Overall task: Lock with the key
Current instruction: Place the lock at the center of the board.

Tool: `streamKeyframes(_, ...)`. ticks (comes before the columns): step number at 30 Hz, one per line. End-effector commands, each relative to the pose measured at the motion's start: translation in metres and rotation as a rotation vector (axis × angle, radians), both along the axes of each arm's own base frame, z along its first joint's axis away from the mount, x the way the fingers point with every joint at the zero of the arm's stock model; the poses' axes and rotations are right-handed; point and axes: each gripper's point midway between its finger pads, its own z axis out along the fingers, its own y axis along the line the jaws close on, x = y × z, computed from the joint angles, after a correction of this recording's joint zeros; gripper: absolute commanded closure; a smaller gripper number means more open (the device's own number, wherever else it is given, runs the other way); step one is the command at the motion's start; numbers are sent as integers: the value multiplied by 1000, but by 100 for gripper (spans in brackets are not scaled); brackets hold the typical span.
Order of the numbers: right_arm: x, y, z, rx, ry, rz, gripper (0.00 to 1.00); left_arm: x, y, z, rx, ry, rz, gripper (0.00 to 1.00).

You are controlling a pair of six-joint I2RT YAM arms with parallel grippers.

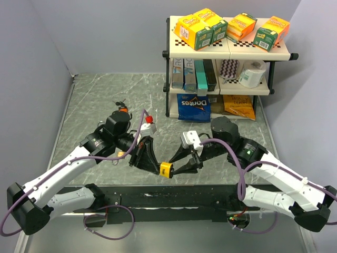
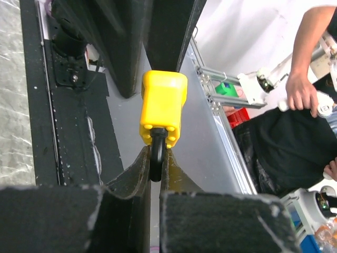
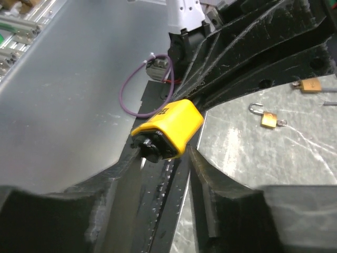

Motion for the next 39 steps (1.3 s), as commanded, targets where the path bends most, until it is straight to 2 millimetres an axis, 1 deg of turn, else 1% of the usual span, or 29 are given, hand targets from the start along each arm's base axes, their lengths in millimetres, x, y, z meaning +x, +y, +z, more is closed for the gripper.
streamKeyframes(1, 65, 28, 26, 107, -245, -206, 47, 19, -17, 23, -94, -224, 64, 99)
streamKeyframes(2, 73, 20, 27, 95, -268, -244, 44, 20, -12, 17, -57, -203, 88, 99)
streamKeyframes(3, 74, 11, 16, 42, -249, -258, 40, 26, -9, 9, -28, -180, 125, 99)
streamKeyframes(5, 84, -6, 7, 0, -275, -311, 32, 33, -4, -2, 16, -140, 166, 99)
streamKeyframes(6, 95, -21, -2, -44, -260, -363, 24, 40, -1, -7, 45, -103, 205, 99)
streamKeyframes(7, 101, -30, -5, -64, -267, -387, 21, 47, -1, -12, 78, -81, 246, 99)
streamKeyframes(8, 104, -38, -6, -81, -276, -409, 18, 51, -1, -19, 113, -39, 260, 99)
streamKeyframes(9, 109, -45, -7, -104, -288, -431, 16, 55, -1, -20, 131, 2, 274, 99)
streamKeyframes(10, 108, -52, -9, -143, -307, -437, 15, 58, -2, -22, 145, 31, 286, 99)
streamKeyframes(11, 116, -56, -11, -179, -319, -475, 14, 65, -5, -27, 171, 62, 316, 99)
streamKeyframes(12, 116, -58, -11, -199, -313, -481, 14, 70, -7, -28, 193, 107, 349, 99)
streamKeyframes(13, 118, -58, -1, -197, -325, -488, 14, 74, -9, -29, 207, 126, 371, 99)
streamKeyframes(14, 118, -58, -8, -231, -304, -476, 13, 81, -13, -35, 233, 148, 391, 99)
streamKeyframes(15, 117, -56, -5, -230, -311, -468, 13, 83, -14, -34, 247, 167, 397, 99)
streamKeyframes(16, 115, -53, -7, -233, -322, -445, 13, 87, -17, -40, 272, 194, 399, 99)
streamKeyframes(17, 114, -50, -6, -228, -339, -434, 13, 90, -19, -41, 284, 212, 406, 99)
streamKeyframes(18, 111, -47, -8, -230, -348, -419, 12, 91, -21, -39, 288, 236, 407, 99)
streamKeyframes(19, 102, -37, -11, -230, -371, -368, 12, 93, -23, -41, 293, 251, 403, 99)
streamKeyframes(23, 89, -18, -22, -247, -397, -295, 11, 94, -27, -34, 274, 291, 408, 99)
streamKeyframes(25, 96, -11, -30, -261, -412, -318, 11, 95, -29, -34, 266, 300, 405, 99)
streamKeyframes(26, 95, -6, -33, -262, -425, -312, 11, 94, -30, -34, 264, 314, 400, 99)
streamKeyframes(28, 101, -3, -45, -289, -462, -312, 11, 95, -30, -30, 243, 304, 402, 99)
streamKeyframes(29, 100, -1, -50, -301, -471, -301, 12, 96, -30, -30, 244, 306, 407, 99)
streamKeyframes(31, 106, 2, -56, -320, -493, -311, 13, 96, -30, -28, 242, 302, 409, 99)
streamKeyframes(36, 113, 6, -60, -332, -521, -323, 22, 96, -29, -29, 246, 298, 420, 99)
streamKeyframes(37, 113, 6, -59, -329, -527, -323, 25, 96, -29, -30, 248, 300, 421, 99)
streamKeyframes(39, 114, 5, -62, -340, -541, -323, 26, 96, -29, -31, 250, 300, 424, 99)
